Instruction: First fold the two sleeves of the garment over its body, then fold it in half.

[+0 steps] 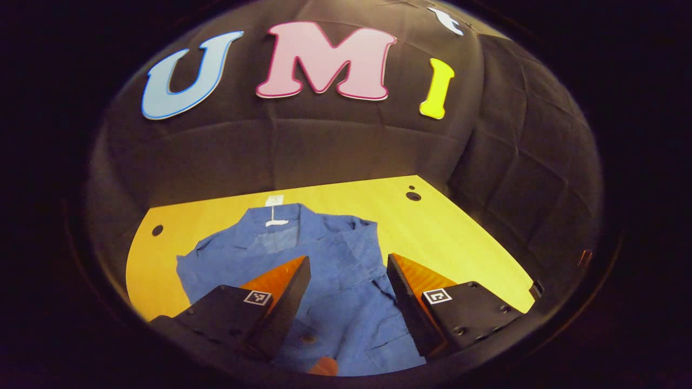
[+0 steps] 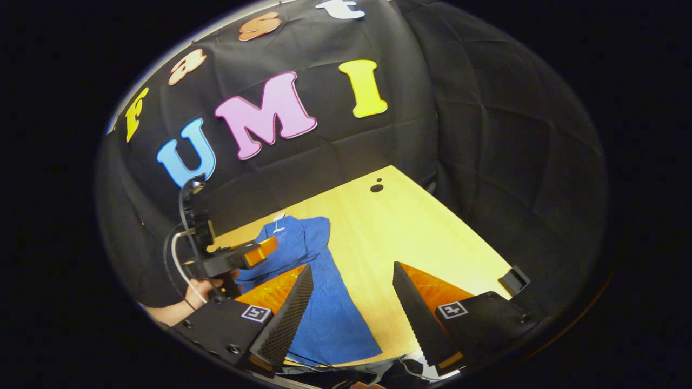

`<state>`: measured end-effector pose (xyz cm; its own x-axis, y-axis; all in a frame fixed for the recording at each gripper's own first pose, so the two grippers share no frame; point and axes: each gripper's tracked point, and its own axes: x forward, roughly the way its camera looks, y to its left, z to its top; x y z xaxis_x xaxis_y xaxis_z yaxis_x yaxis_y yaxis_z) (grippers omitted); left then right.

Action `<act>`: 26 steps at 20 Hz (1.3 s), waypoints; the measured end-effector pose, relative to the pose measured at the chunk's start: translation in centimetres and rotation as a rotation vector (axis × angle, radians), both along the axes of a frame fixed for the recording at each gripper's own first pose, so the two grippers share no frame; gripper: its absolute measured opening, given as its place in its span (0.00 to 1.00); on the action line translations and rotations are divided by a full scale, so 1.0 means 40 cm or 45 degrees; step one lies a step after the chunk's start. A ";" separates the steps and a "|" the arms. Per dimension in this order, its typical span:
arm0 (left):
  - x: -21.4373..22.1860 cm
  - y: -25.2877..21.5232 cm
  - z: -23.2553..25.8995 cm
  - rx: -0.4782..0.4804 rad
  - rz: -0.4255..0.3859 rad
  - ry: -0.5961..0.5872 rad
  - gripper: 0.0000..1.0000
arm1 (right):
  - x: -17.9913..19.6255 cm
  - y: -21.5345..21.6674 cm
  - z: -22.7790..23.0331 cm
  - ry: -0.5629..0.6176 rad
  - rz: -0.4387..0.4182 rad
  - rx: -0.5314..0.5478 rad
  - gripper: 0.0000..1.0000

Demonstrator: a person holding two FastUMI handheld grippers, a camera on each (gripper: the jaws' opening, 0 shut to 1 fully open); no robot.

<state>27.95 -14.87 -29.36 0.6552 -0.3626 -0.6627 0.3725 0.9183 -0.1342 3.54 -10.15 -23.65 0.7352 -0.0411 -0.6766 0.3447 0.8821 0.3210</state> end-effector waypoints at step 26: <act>-0.643 0.636 -0.322 0.320 0.488 0.908 0.84 | -0.222 0.217 -0.451 0.782 0.504 0.098 0.97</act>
